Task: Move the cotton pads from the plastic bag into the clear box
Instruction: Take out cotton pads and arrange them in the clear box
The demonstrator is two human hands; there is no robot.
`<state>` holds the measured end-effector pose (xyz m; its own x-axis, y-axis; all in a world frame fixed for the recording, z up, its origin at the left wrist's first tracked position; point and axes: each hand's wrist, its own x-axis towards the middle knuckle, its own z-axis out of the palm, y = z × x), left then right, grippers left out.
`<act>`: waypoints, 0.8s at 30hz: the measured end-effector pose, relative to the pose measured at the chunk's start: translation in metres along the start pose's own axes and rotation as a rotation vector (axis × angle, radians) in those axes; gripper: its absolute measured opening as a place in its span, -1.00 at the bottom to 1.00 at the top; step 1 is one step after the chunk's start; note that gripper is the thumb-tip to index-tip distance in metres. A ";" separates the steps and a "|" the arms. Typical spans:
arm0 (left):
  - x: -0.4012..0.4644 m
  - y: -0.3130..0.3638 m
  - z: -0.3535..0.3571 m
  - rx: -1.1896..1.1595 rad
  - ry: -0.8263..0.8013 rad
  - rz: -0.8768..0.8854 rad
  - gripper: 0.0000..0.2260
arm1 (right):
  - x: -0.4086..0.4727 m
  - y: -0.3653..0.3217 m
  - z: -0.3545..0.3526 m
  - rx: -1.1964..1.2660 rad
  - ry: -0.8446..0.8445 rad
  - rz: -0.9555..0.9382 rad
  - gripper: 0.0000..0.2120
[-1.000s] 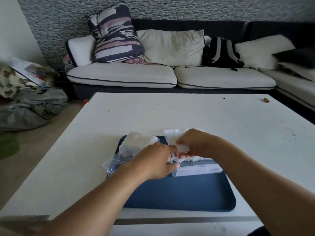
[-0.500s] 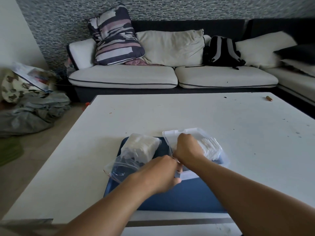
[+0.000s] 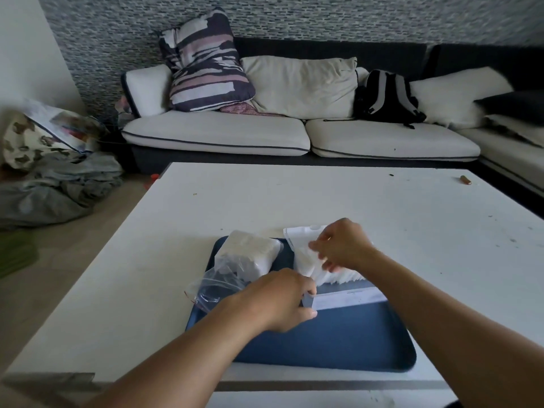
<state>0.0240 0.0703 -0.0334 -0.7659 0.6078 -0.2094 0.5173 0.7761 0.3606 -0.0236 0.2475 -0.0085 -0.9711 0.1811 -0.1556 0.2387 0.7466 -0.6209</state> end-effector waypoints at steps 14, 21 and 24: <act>0.024 0.009 0.003 0.068 0.217 -0.109 -0.61 | -0.004 0.055 0.010 -0.726 -0.194 -0.213 -0.30; 0.026 0.004 0.006 0.073 0.188 -0.107 -0.53 | -0.003 0.041 0.007 -0.630 -0.173 -0.302 -0.14; 0.023 0.002 0.006 0.082 0.164 -0.111 -0.54 | -0.001 0.039 0.003 -0.641 -0.183 -0.352 -0.11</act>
<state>0.0095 0.0871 -0.0425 -0.8682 0.4878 -0.0910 0.4507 0.8519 0.2667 -0.0135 0.2744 -0.0351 -0.9601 -0.2044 -0.1910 -0.1886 0.9772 -0.0976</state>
